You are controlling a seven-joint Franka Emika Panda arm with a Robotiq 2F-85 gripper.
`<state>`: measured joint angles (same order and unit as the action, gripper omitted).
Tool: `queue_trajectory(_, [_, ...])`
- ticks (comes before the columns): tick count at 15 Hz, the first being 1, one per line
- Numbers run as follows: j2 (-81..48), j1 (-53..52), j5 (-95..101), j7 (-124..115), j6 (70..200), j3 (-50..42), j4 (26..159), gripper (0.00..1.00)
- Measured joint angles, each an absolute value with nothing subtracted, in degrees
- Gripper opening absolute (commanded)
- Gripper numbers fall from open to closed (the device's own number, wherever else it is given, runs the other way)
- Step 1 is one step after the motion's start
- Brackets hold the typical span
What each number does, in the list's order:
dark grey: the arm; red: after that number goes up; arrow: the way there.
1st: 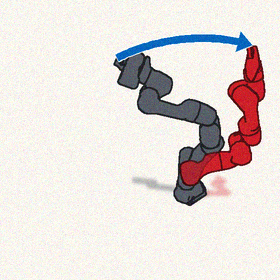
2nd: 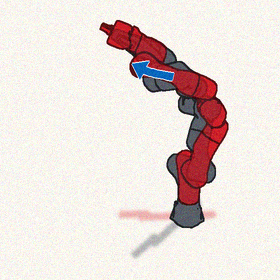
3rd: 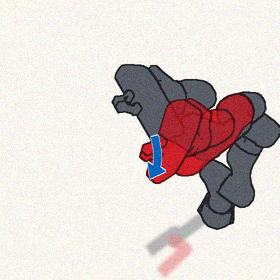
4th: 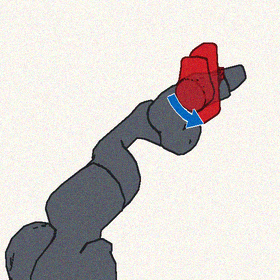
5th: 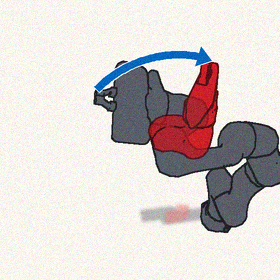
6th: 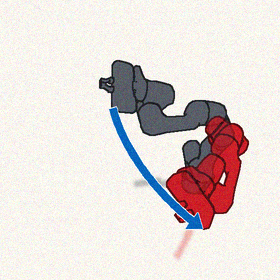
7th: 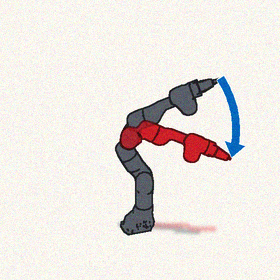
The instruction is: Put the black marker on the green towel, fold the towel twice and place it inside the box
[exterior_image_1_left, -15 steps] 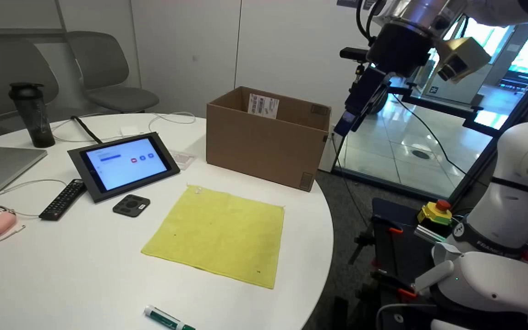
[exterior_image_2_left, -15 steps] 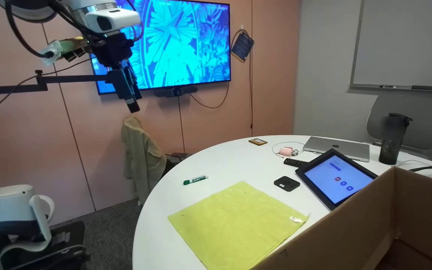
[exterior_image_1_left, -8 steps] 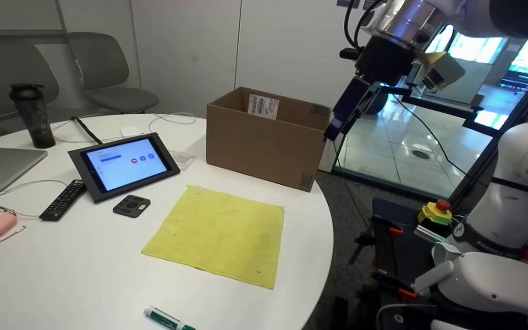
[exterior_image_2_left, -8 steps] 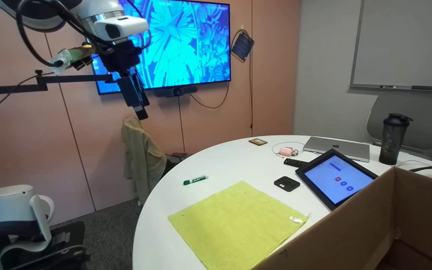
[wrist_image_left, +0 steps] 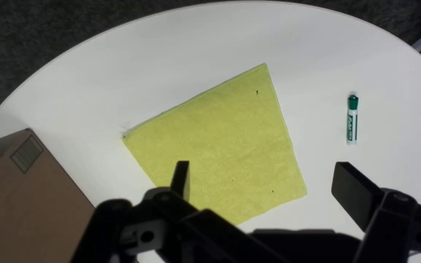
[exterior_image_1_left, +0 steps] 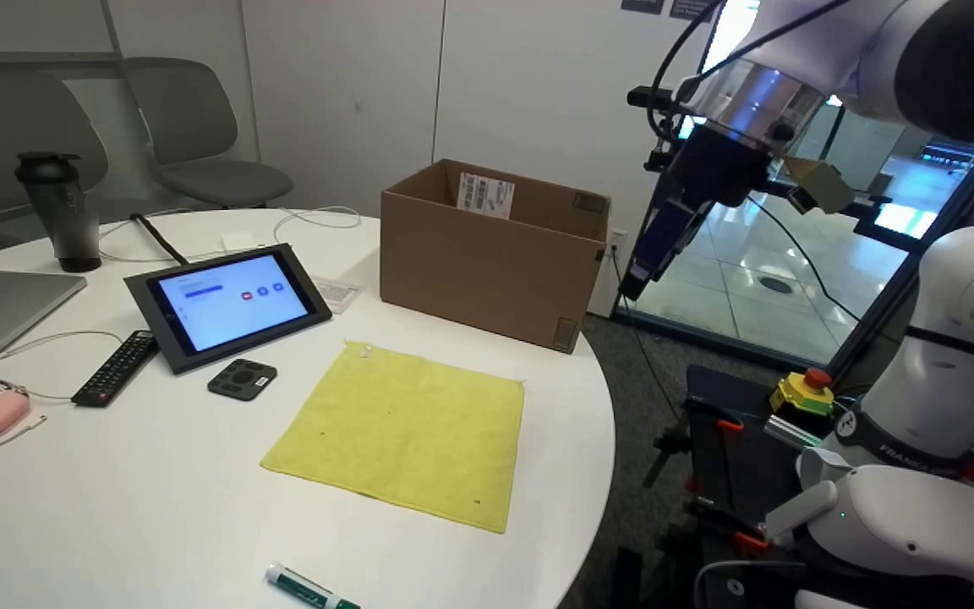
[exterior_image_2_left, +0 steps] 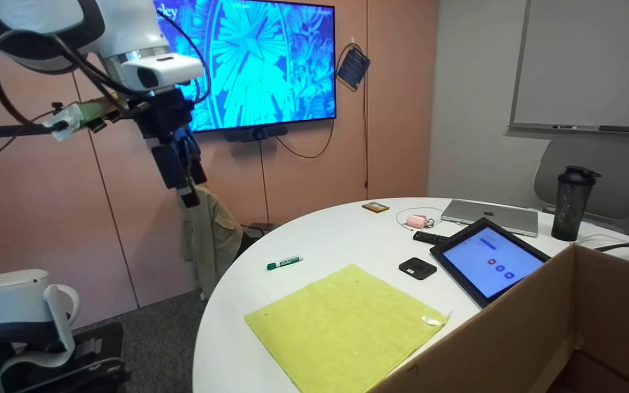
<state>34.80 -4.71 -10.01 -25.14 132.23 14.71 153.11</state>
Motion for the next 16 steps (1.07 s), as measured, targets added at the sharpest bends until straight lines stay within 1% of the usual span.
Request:
queue_trajectory(1, [35.4, -4.8, -10.1, -25.4, 132.7, 14.9, 155.0, 1.00])
queue_trajectory(3, [33.0, -3.9, -9.9, -24.9, 139.5, 14.5, 158.0, 1.00])
queue_trajectory(7, [18.9, -1.6, -9.6, -20.9, 152.3, 11.4, 158.3, 1.00])
queue_trajectory(12, [1.0, -0.2, -6.9, -19.6, 162.7, 8.1, 153.8, 1.00])
queue_trajectory(16, [-10.3, -0.7, -5.6, -17.3, 164.5, 5.9, 147.0, 1.00])
